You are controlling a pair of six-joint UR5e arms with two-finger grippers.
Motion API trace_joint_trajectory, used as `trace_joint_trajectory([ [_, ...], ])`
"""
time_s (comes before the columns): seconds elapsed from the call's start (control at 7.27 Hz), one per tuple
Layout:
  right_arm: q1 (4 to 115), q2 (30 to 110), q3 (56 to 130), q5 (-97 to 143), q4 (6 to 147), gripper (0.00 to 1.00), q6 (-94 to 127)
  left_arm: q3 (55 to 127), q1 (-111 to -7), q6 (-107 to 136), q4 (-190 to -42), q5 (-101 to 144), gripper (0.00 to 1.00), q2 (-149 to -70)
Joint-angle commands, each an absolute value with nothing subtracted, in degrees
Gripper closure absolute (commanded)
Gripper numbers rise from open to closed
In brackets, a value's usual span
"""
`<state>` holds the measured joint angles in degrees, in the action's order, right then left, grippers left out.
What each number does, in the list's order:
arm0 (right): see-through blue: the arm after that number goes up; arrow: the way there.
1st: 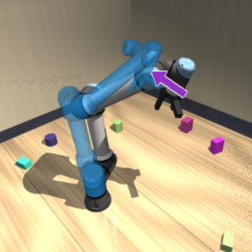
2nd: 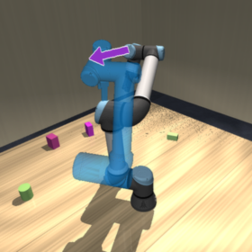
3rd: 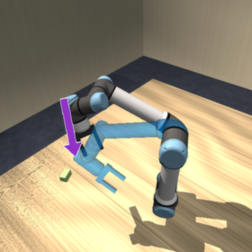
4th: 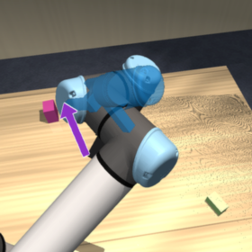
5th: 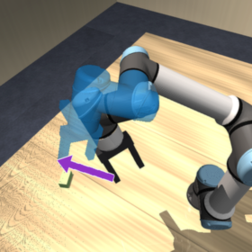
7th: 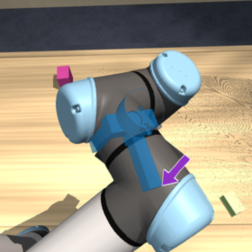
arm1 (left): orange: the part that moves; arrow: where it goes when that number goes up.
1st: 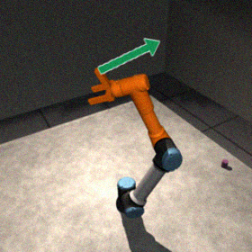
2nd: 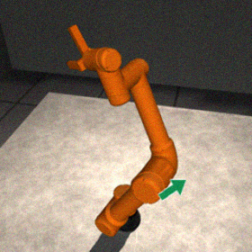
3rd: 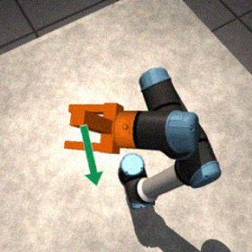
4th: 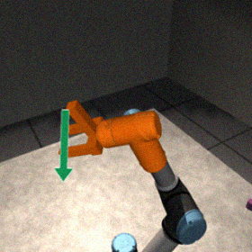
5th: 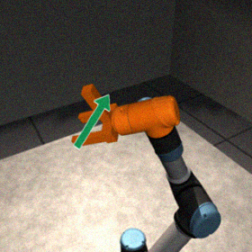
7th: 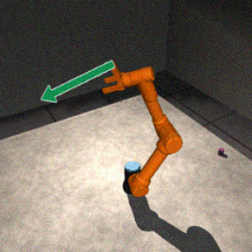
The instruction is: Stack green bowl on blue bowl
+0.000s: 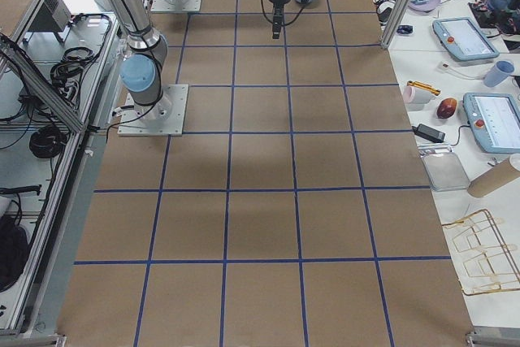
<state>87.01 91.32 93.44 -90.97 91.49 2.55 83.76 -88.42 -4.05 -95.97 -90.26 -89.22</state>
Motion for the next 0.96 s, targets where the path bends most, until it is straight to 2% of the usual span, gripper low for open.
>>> trace_joint_trajectory([
  [0.0, 87.0, 91.3, 93.4, -91.0, 91.5, 0.00, 2.5, 83.8, -88.4, -4.1, -96.0, -90.3, 0.00, -89.2],
  [0.41, 87.0, 91.3, 93.4, -91.0, 91.5, 0.00, 2.5, 83.8, -88.0, -4.6, -96.0, -90.5, 0.00, -89.5],
  [0.83, 87.0, 91.3, 93.5, -91.0, 91.5, 0.00, 2.5, 86.8, -76.9, -15.1, -95.5, -90.2, 0.00, -90.4],
])
